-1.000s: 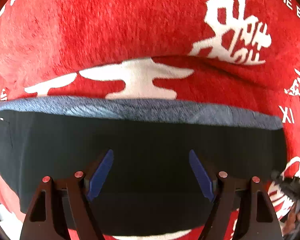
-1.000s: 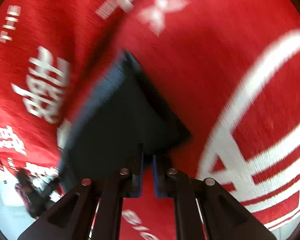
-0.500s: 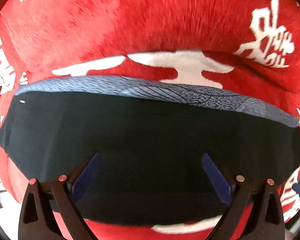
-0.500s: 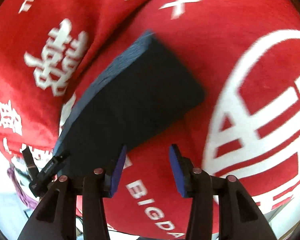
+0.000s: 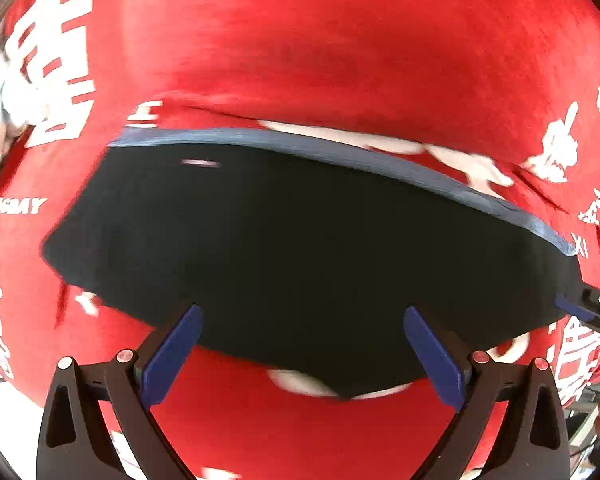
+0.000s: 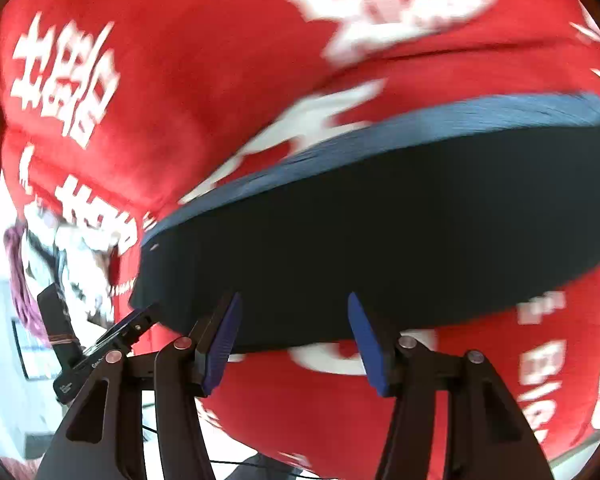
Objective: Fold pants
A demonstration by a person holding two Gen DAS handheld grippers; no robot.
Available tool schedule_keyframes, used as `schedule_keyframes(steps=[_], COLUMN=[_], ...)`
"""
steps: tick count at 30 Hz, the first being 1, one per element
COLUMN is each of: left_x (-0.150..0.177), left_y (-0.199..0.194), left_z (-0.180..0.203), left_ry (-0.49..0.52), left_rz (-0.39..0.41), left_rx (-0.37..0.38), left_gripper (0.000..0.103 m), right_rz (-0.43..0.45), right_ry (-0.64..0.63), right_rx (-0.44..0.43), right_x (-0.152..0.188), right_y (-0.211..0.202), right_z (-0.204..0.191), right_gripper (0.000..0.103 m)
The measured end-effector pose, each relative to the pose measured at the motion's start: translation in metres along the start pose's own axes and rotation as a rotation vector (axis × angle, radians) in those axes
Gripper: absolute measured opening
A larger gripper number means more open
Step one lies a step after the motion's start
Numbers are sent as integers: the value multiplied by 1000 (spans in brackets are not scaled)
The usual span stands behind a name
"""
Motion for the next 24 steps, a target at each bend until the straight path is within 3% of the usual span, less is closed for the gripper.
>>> schedule_keyframes(steps=[6,11,15,21,24], left_x=[-27,-37,-45,-43,-37], left_y=[-20,10,38,69,77], left_z=[-134,-205,-216,-207,-204], left_ry=[-41,-78,-145,-103,-96], left_rz=[79,58,66,20,-15], left_rx=[-6,19,152,267,306], left_gripper=[102,102,102,101,83], right_rz=[-123,-263,-326,-388,-410], right_ry=[-274,-561,-806,-876,-854], right_rx=[-56,-119,-27,50,62], right_x=[6,0,4,8,4], right_y=[100,202,275,342,362], right_z=[-163,-287,-328,-334,-328], right_gripper=[60,61,61,61,61])
Point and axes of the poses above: each gripper's, at about its wrist camera, not at the fingertips, and y roughly the way its jaws point, z to its right, x to its underside, the point moved 7 cm from there along y, roughly the way its jaws point, and after that the axes turned 8 degrees about z, right-handed, at the moved point
